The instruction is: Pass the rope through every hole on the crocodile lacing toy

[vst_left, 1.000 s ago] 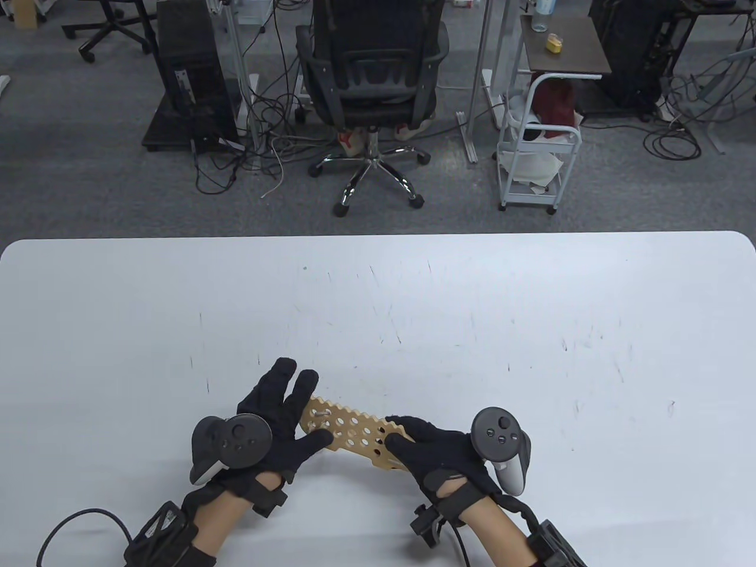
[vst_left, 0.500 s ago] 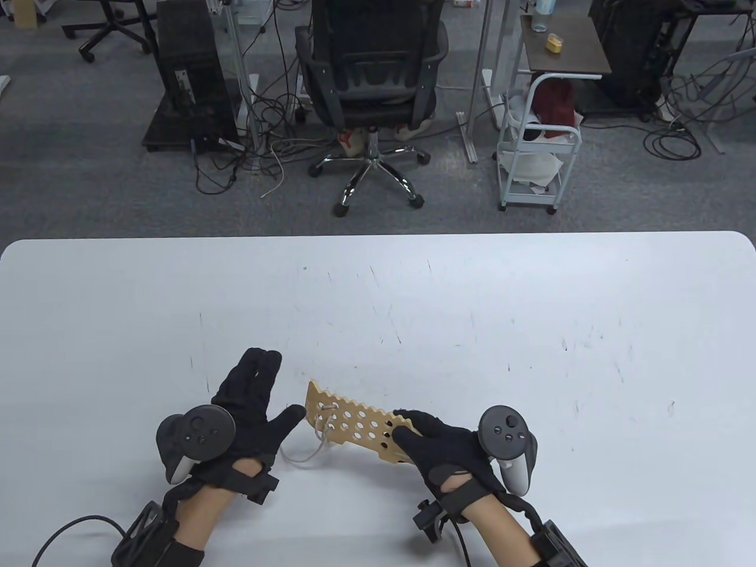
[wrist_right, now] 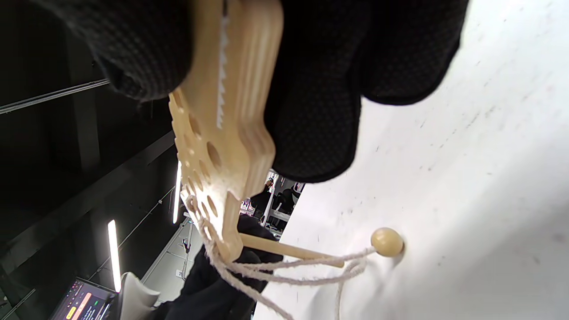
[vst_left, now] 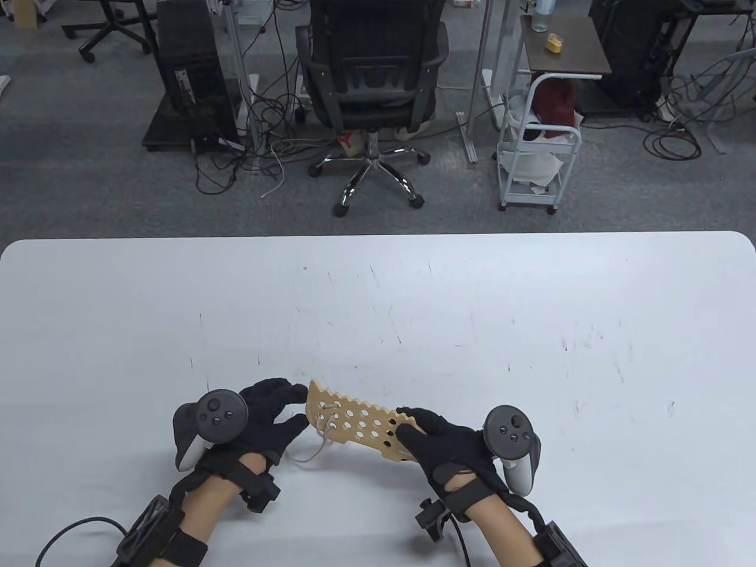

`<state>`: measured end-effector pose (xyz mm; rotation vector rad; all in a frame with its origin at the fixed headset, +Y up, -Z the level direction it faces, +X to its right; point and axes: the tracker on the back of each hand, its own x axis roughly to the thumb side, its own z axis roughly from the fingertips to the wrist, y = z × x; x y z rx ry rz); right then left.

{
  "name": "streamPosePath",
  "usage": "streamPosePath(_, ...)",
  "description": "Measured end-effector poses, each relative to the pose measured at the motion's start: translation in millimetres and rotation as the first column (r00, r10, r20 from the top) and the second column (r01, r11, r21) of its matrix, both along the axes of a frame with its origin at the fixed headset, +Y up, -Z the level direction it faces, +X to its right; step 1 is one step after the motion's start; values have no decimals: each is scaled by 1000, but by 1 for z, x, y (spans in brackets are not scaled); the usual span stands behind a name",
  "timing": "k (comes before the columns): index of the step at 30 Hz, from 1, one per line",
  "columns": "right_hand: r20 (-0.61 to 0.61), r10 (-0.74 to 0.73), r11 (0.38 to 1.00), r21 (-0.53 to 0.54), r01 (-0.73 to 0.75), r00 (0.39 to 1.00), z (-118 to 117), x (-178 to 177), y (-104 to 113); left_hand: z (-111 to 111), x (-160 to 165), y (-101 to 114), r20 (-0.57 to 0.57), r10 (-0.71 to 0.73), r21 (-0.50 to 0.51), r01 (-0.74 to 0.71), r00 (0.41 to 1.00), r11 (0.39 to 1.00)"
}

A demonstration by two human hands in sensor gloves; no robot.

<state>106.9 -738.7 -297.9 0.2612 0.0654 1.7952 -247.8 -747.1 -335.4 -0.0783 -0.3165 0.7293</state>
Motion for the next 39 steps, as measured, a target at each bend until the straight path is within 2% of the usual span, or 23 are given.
streamPosePath(12, -22, -13, 1000, 7, 13, 1000, 0, -2, -1, -2, 14, -15, 185, 134, -187, -99, 974, 977)
streamPosePath(20, -32, -24, 1000, 3, 24, 999, 0, -4, -2, -1, 19, -17, 237, 253, -272, -186, 938, 944)
streamPosePath(26, -41, -48, 999, -19, 48, 998, 1, -5, -2, 0, 21, -17, 228, 324, -311, -247, 918, 918)
streamPosePath(39, 11, -43, 999, -21, 43, 999, 0, 2, 1, -4, 7, -9, 133, 278, -222, -245, 951, 944)
